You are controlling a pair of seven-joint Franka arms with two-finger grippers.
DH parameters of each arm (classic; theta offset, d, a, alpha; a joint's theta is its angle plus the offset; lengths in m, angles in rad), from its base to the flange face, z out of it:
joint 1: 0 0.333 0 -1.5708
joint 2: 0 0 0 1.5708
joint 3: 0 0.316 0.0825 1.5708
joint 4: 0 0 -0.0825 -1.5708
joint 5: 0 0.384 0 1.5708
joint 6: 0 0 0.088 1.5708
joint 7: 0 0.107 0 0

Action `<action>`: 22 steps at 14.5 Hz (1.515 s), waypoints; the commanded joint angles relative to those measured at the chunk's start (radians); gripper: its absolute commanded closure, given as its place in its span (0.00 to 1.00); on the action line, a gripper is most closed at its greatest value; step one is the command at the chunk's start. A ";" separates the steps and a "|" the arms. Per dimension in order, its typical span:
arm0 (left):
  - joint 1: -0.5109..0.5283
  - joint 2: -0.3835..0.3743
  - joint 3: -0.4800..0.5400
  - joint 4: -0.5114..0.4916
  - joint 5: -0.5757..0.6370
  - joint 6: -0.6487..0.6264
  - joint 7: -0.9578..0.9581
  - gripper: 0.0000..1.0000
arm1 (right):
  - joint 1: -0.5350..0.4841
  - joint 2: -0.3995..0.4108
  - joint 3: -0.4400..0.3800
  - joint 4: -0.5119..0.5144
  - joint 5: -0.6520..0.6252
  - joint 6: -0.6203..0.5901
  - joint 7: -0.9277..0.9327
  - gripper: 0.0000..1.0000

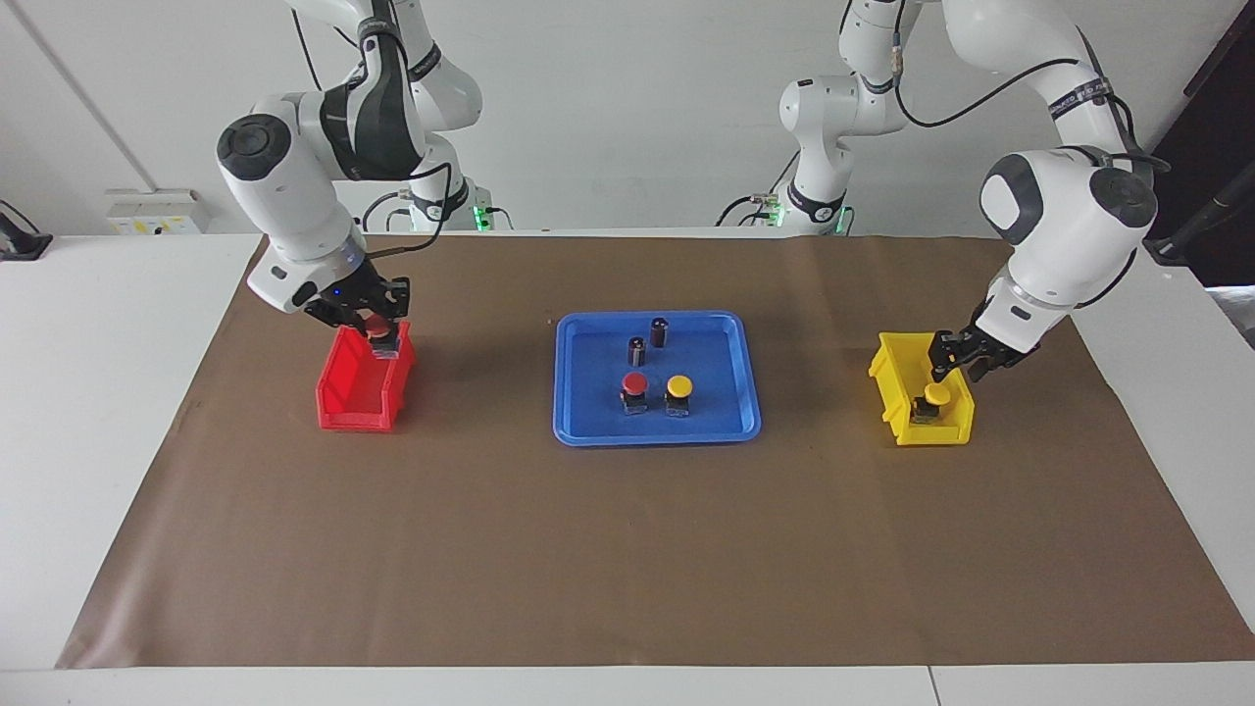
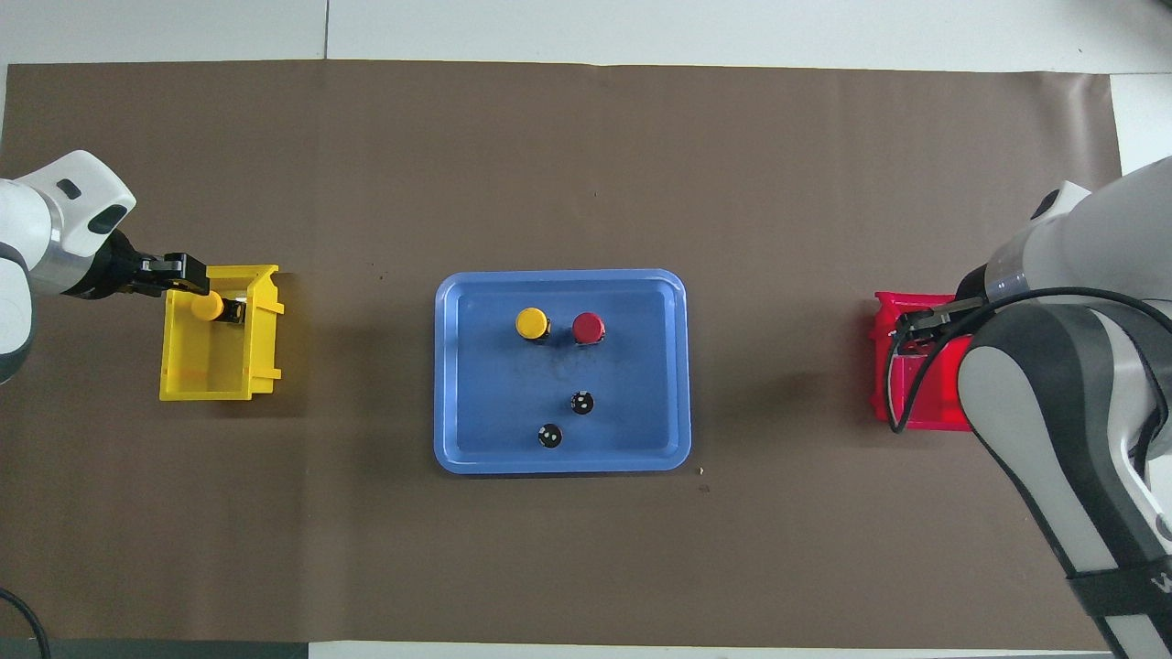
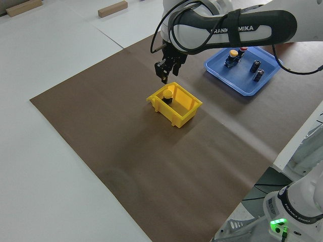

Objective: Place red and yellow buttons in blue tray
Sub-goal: 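Grasp the second yellow button with the left gripper while the right grasps red, then place the second red button in the blue tray with the right gripper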

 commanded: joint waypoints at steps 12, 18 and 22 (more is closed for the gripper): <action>0.023 0.035 -0.013 -0.107 0.022 0.150 -0.046 0.38 | 0.358 0.338 0.004 0.216 0.076 0.221 0.401 0.77; 0.016 0.035 -0.015 -0.107 0.022 0.151 -0.053 0.39 | 0.342 0.312 0.004 0.109 0.074 0.304 0.321 0.77; 0.016 0.033 -0.013 -0.115 0.022 0.154 -0.051 0.40 | 0.345 0.315 0.004 0.096 0.074 0.319 0.318 0.77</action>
